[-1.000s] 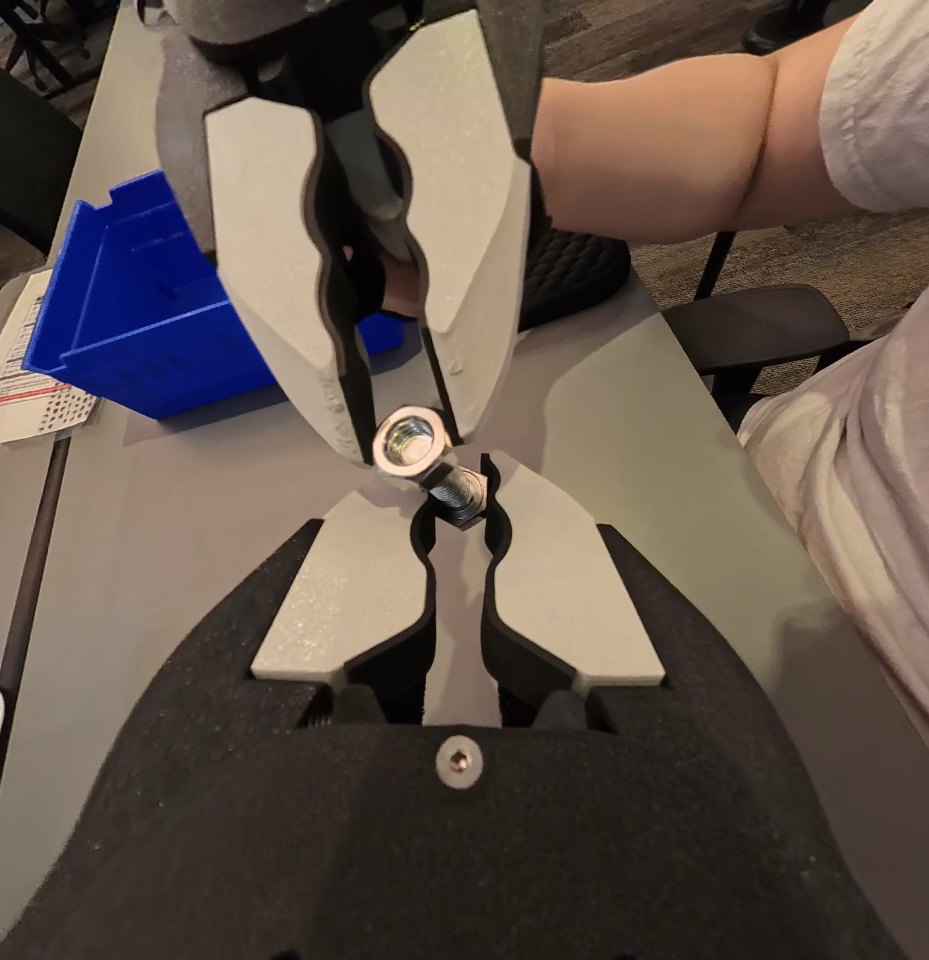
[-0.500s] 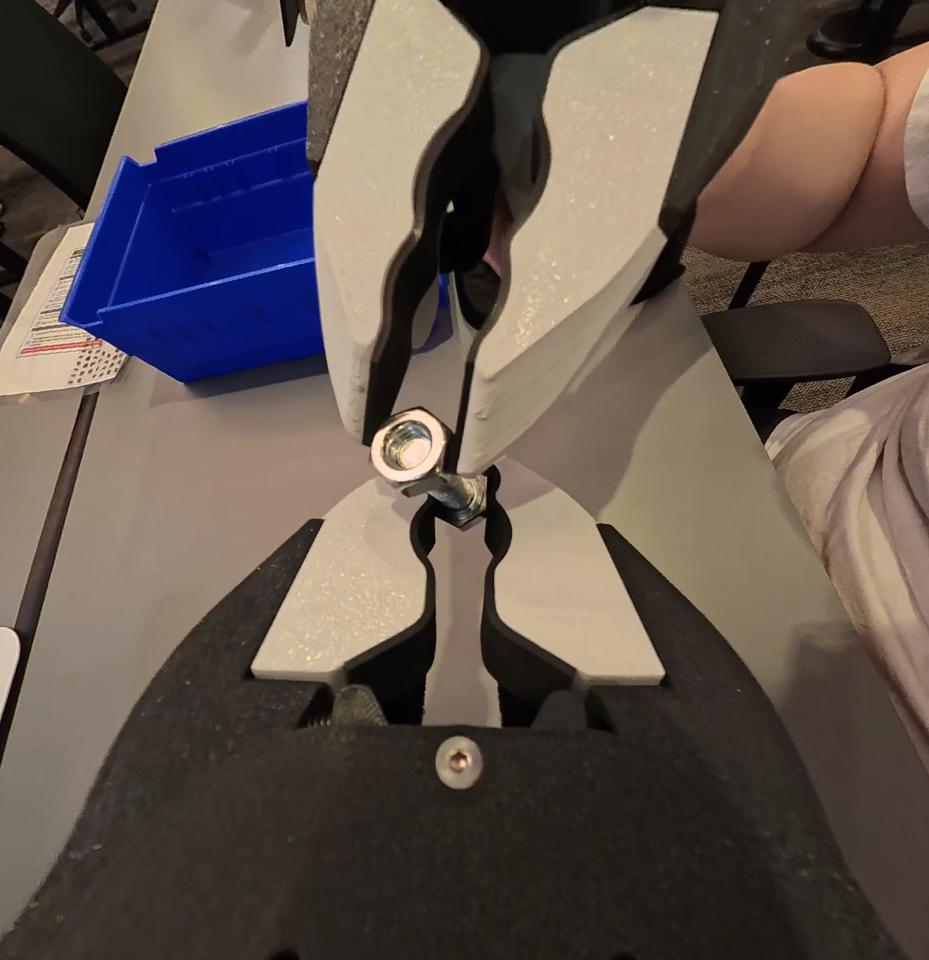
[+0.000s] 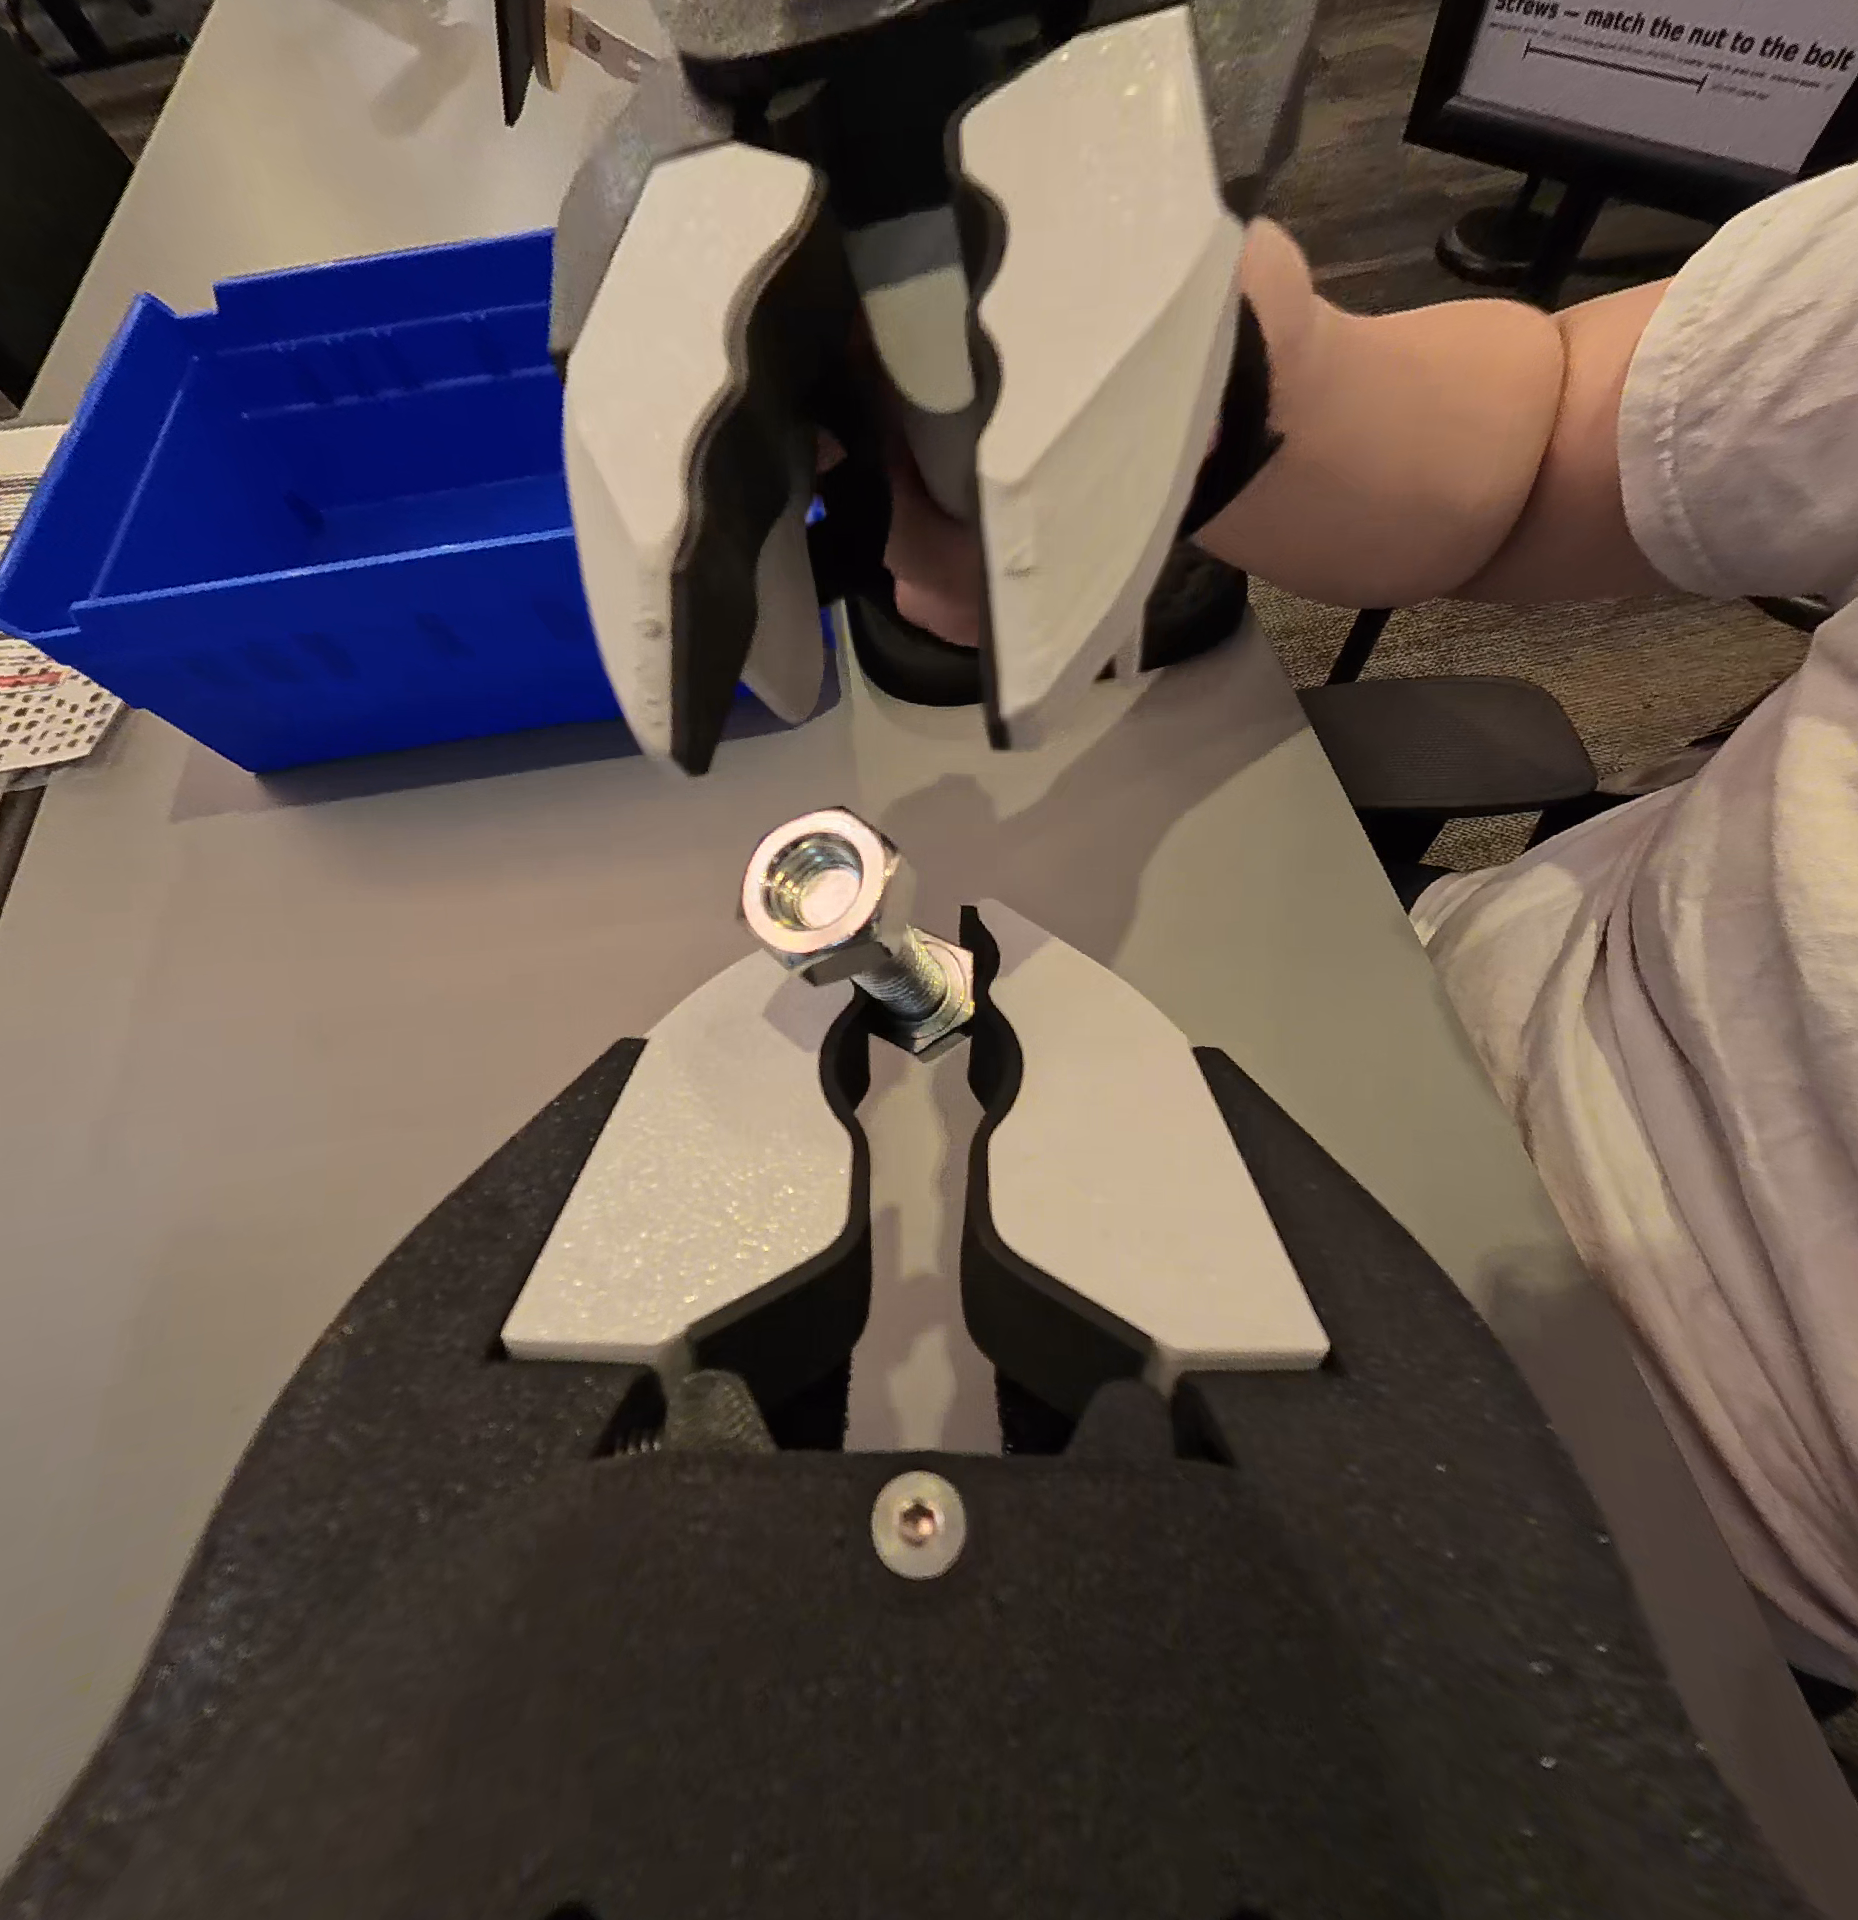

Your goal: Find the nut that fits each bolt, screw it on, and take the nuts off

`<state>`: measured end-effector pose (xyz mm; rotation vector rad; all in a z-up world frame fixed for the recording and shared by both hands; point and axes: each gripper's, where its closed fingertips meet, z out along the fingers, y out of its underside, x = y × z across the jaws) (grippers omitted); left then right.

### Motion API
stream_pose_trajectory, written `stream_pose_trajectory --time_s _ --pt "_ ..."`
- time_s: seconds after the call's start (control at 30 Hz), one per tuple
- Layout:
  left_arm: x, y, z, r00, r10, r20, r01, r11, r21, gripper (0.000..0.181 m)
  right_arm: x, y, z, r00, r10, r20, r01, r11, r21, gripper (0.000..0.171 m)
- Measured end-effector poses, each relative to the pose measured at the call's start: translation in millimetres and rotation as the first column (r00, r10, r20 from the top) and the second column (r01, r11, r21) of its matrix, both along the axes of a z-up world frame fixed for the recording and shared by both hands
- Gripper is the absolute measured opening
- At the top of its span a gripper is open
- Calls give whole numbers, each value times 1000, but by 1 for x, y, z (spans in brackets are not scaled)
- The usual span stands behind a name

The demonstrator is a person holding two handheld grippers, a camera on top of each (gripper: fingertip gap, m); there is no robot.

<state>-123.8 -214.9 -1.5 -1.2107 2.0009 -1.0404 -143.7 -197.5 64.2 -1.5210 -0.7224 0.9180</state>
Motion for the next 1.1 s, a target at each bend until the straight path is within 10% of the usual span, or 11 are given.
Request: stream_pose_trajectory --time_s 1.1 --pt "0 5 1 1000 21 11 -21 999 29 14 -4 3 -2 990 -62 124 56 997 57 31"
